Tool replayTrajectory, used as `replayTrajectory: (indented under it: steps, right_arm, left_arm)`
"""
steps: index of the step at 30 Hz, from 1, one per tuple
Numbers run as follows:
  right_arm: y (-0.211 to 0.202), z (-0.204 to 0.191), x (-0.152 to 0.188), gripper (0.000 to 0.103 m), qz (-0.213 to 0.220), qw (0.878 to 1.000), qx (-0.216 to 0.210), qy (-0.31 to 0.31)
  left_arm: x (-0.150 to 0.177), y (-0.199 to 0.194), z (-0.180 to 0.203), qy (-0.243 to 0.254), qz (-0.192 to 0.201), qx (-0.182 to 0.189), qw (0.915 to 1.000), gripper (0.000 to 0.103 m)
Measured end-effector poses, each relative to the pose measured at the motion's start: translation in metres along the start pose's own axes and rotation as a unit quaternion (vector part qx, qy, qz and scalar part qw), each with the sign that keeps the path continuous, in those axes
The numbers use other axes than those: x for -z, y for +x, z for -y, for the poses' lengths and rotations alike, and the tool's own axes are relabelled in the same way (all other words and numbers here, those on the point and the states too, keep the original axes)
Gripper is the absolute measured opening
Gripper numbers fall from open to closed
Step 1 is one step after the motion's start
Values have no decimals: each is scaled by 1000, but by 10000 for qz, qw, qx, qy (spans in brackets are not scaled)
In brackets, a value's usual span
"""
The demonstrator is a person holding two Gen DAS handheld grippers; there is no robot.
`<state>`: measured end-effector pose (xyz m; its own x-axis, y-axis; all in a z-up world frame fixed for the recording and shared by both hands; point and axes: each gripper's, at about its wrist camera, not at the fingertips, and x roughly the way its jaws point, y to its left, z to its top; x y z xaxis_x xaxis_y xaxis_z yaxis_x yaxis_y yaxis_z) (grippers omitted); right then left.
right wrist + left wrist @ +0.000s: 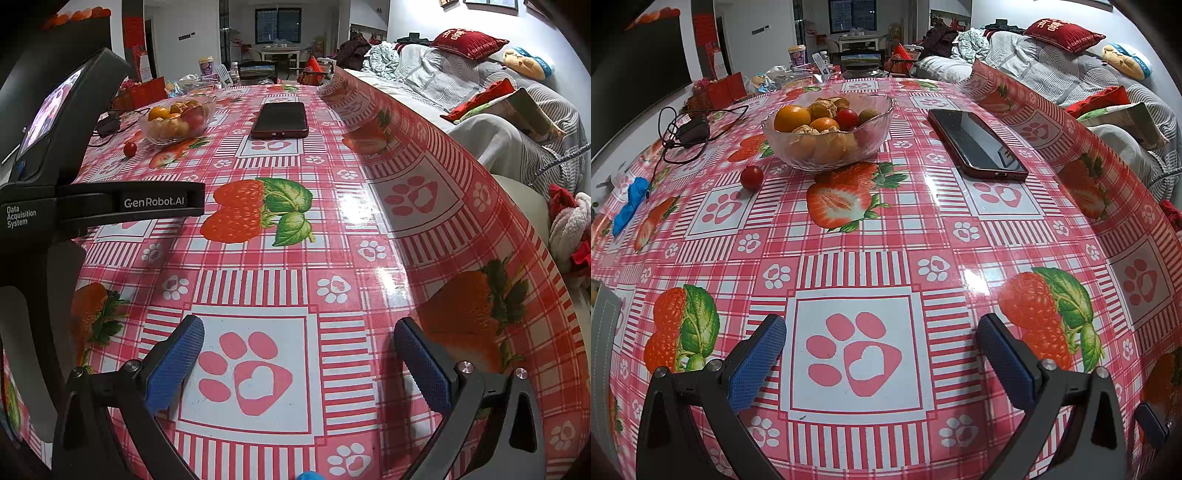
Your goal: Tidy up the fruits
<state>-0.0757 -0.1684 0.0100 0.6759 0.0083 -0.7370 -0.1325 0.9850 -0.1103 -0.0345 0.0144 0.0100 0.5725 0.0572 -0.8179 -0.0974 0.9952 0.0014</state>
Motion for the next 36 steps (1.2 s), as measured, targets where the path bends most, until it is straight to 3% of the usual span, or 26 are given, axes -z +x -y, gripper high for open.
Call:
replayTrajectory:
  steps: [36]
  right_arm:
    - [-1,0,0,103,6,10000,14,4]
  left_arm:
    - [-2,0,-1,-3,1,2,10000,103]
